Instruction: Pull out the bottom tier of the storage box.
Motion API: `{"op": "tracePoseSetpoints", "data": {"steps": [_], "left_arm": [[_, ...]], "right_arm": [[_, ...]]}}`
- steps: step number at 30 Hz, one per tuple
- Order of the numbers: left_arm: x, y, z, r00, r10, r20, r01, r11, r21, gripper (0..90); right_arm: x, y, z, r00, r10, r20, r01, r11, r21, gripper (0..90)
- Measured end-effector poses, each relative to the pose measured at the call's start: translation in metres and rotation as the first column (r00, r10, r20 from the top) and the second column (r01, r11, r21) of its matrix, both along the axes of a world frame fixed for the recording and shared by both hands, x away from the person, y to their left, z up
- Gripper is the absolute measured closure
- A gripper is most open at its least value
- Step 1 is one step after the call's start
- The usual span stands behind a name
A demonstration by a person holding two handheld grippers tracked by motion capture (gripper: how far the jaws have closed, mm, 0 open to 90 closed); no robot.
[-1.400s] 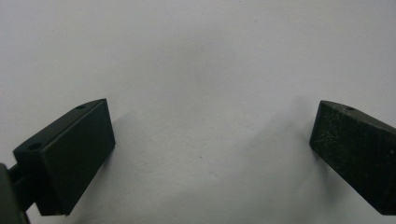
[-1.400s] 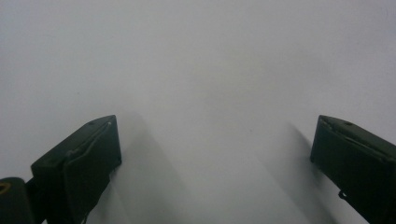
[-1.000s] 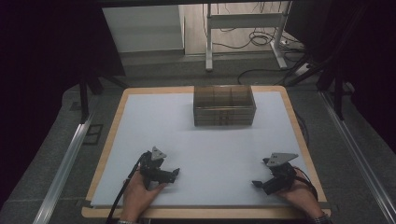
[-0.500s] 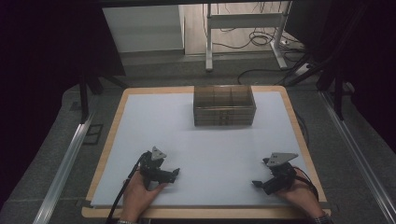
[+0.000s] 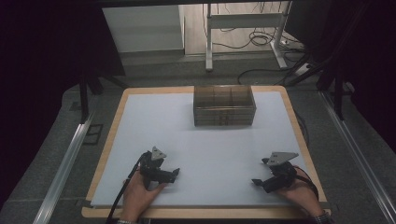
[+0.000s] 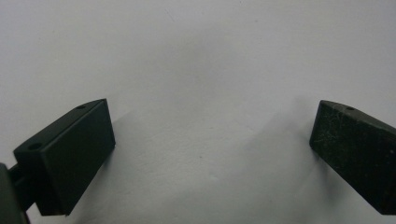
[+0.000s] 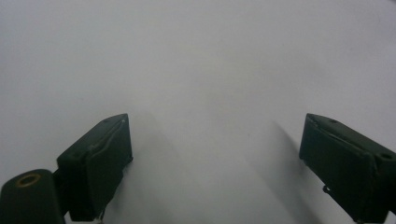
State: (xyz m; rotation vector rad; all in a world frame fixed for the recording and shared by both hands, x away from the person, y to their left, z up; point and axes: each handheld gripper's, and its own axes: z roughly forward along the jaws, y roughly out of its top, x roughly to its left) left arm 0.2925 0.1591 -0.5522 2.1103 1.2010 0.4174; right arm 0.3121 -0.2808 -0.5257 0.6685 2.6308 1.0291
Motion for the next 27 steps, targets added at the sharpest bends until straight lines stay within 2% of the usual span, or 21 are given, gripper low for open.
{"op": "tracePoseSetpoints", "data": {"steps": [6,17,27], "left_arm": [[0.000,0.000,0.000,1.0000,0.000,0.000,0.000,1.0000,0.000,0.0],[0.000,0.000,0.000,1.0000,0.000,0.000,0.000,1.0000,0.000,0.0],[0.000,0.000,0.000,1.0000,0.000,0.000,0.000,1.0000,0.000,0.0]], "right_arm": [[0.002,0.003,0.007,0.9999,0.006,0.008,-0.006,1.000,-0.013,13.8],[0.006,0.007,0.011,0.9999,0.003,0.010,-0.003,1.000,-0.025,15.4],[0.009,0.013,0.014,0.9979,0.001,0.064,0.003,0.998,-0.063,19.1]]}}
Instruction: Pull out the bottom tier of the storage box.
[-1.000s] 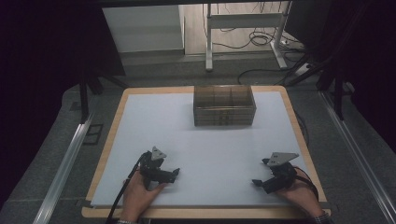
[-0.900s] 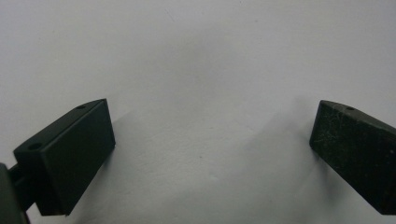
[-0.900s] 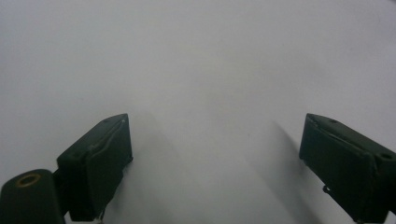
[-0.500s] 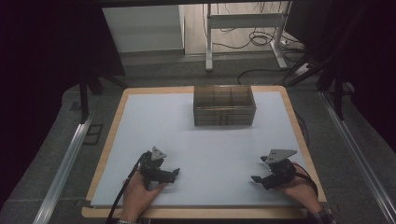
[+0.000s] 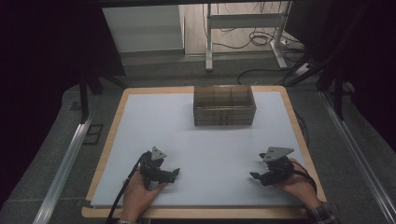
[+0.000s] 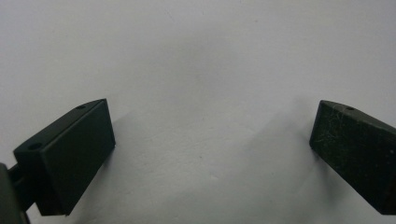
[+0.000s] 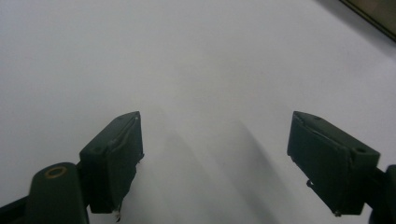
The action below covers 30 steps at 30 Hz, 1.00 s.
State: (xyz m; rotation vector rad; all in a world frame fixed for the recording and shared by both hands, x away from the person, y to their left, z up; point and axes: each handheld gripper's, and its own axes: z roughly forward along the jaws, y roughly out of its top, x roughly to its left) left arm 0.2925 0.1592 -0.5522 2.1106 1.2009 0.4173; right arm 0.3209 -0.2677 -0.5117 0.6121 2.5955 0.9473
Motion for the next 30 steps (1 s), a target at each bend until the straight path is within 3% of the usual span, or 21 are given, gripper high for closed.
{"op": "tracePoseSetpoints", "data": {"steps": [17,22,30], "left_arm": [[0.000,0.000,0.000,1.0000,0.000,0.000,0.000,1.0000,0.000,0.0],[0.000,0.000,0.000,1.0000,0.000,0.000,0.000,1.0000,0.000,0.0],[0.000,0.000,0.000,1.0000,0.000,0.000,0.000,1.0000,0.000,0.0]], "right_arm": [[0.007,0.015,0.004,0.9949,0.024,0.098,-0.017,0.997,-0.073,24.0],[0.009,0.022,0.004,0.9853,0.041,0.166,-0.023,0.994,-0.109,27.1],[0.011,0.027,0.004,0.9769,0.049,0.208,-0.019,0.990,-0.143,32.0]]}}
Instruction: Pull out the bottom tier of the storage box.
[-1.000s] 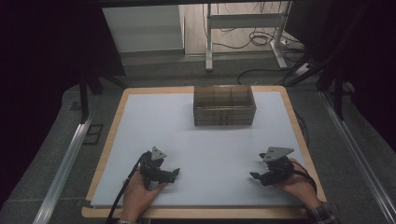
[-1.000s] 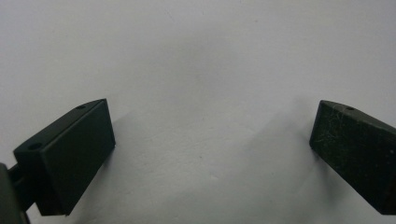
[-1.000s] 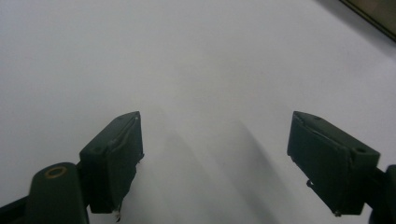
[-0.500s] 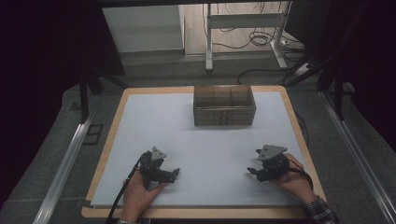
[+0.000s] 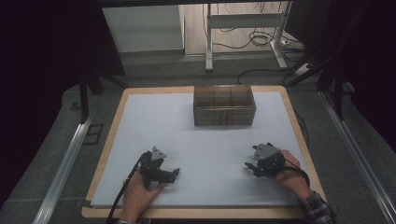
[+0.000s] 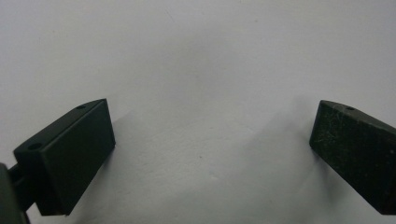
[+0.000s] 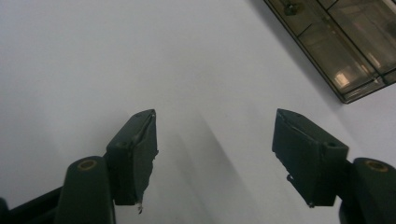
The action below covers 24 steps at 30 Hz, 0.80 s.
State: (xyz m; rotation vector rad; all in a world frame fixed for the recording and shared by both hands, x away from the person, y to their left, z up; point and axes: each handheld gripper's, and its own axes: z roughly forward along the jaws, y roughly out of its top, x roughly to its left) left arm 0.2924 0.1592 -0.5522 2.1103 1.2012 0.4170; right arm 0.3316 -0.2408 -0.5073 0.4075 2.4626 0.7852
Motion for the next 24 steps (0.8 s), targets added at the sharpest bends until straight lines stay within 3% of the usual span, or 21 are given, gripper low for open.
{"op": "tracePoseSetpoints", "data": {"steps": [15,24], "left_arm": [[0.000,0.000,0.000,1.0000,0.000,0.000,0.000,1.0000,0.000,0.0],[0.000,0.000,0.000,1.0000,0.000,0.000,0.000,1.0000,0.000,0.0]], "right_arm": [[0.005,0.009,-0.001,0.9961,0.015,0.086,-0.011,0.999,-0.053,36.1],[0.010,0.019,-0.003,0.9902,0.034,0.135,-0.018,0.993,-0.118,36.1]]}}
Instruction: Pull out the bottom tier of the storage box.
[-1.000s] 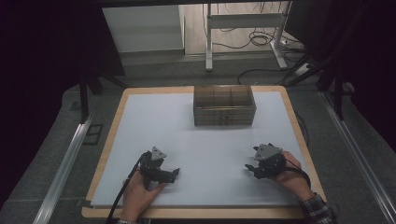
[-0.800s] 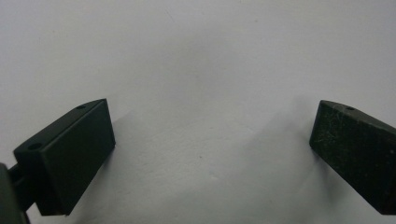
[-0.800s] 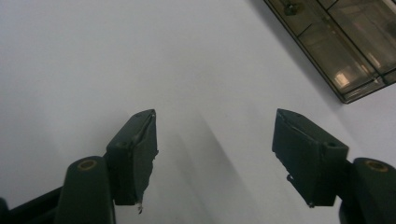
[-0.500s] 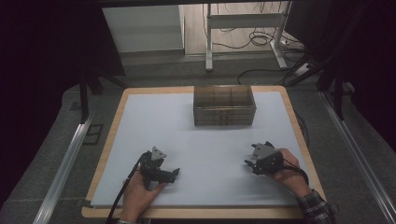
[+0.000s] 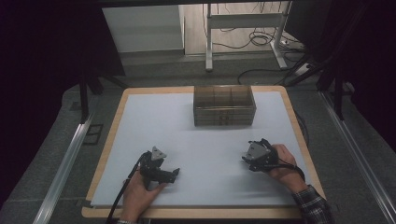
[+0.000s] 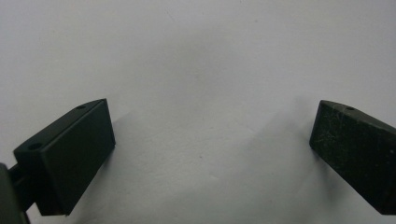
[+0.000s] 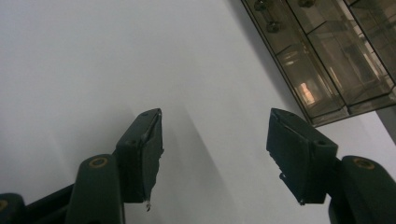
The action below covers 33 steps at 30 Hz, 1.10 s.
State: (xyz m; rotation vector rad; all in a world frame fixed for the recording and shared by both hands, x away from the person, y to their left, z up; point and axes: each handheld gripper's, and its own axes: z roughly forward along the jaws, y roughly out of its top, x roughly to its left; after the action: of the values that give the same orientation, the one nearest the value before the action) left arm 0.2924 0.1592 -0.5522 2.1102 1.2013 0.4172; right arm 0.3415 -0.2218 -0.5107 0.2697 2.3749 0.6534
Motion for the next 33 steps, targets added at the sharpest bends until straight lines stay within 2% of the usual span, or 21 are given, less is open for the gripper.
{"op": "tracePoseSetpoints", "data": {"steps": [11,13,20,27,28,30,33], "left_arm": [[0.000,0.000,0.000,1.0000,0.000,-0.001,0.000,1.0000,-0.001,0.0],[0.000,0.000,0.000,1.0000,0.000,0.000,0.000,1.0000,0.000,0.0],[0.000,0.000,0.000,1.0000,0.000,0.000,0.000,1.0000,0.000,0.0],[0.000,0.000,0.000,1.0000,0.000,0.000,0.000,1.0000,0.000,0.0],[0.000,0.000,0.000,1.0000,0.000,0.000,0.000,1.0000,0.000,0.0],[0.000,0.000,0.000,1.0000,0.001,0.000,-0.001,1.0000,-0.001,0.0],[0.000,0.000,0.000,1.0000,0.001,0.000,-0.001,1.0000,-0.001,0.0]], "right_arm": [[0.006,0.012,-0.004,0.9983,-0.008,0.058,0.011,0.999,-0.044,36.1],[0.007,0.015,-0.006,0.9966,-0.001,0.082,0.006,0.998,-0.059,36.6],[0.010,0.022,-0.008,0.9928,0.001,0.120,0.010,0.996,-0.092,37.2],[0.014,0.030,-0.012,0.9878,0.006,0.155,0.015,0.991,-0.136,38.2],[0.015,0.032,-0.012,0.9849,0.018,0.172,0.010,0.987,-0.160,38.7],[0.016,0.034,-0.013,0.9838,0.014,0.179,0.016,0.987,-0.160,38.9],[0.018,0.038,-0.014,0.9788,0.025,0.203,0.014,0.982,-0.189,40.0]]}}
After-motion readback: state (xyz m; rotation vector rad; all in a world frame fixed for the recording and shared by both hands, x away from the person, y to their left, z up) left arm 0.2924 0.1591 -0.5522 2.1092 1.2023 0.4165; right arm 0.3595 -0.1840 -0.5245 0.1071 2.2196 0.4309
